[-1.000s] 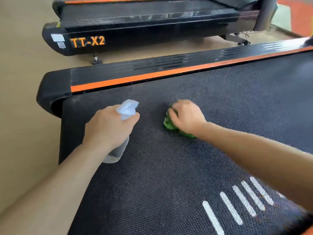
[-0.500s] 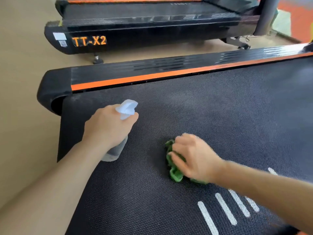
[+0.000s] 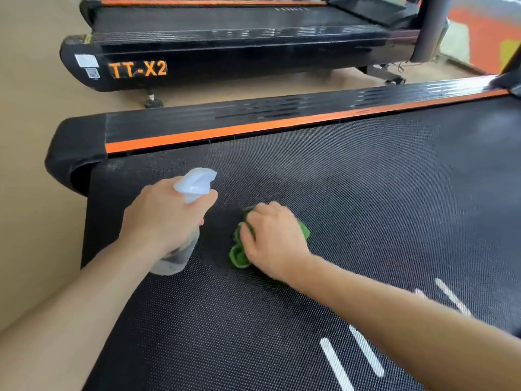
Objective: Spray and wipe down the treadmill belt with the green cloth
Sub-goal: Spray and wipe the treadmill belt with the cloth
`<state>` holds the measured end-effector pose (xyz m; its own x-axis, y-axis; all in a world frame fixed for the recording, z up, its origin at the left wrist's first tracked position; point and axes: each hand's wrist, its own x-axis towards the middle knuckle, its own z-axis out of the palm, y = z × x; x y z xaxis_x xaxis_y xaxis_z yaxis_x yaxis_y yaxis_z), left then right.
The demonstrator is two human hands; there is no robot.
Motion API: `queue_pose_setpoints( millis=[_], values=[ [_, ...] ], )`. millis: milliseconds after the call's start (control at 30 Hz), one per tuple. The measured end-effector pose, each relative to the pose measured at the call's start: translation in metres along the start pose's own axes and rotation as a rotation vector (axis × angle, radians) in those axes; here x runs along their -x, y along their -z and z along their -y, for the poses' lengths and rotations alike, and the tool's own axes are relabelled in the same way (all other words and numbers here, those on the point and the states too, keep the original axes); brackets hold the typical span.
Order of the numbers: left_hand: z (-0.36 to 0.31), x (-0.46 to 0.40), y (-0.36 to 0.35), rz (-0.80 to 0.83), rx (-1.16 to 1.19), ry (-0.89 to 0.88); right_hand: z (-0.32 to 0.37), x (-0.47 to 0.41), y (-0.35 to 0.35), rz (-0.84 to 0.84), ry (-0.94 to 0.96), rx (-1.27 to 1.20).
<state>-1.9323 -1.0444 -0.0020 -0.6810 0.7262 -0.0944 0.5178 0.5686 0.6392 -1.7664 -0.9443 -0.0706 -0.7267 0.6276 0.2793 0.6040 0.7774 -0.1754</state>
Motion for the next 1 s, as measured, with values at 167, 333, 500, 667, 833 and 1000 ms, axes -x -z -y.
queue_pose_setpoints(
  millis=[167, 333, 500, 667, 833, 1000],
  values=[
    [0.006, 0.002, 0.003, -0.005, 0.056, 0.013, -0.025, -0.001, 0.005, 0.063, 0.358, -0.047],
    [0.012, 0.000, 0.002, -0.046, 0.079, -0.012, -0.085, -0.080, -0.003, -0.016, -0.275, 0.148],
    [0.017, 0.000, 0.001, -0.071, 0.146, 0.002, -0.050, -0.062, -0.007, -0.001, -0.302, 0.157],
    [0.017, 0.004, 0.009, -0.049, 0.273, 0.078, 0.037, 0.030, 0.002, 0.057, 0.135, -0.103],
    [0.034, 0.014, 0.032, -0.045, 0.345, 0.159, 0.018, 0.007, -0.006, 0.062, 0.345, -0.050],
    [0.069, 0.019, 0.061, -0.083, 0.440, 0.283, -0.002, -0.095, -0.027, 0.012, -0.229, 0.145]
  ],
)
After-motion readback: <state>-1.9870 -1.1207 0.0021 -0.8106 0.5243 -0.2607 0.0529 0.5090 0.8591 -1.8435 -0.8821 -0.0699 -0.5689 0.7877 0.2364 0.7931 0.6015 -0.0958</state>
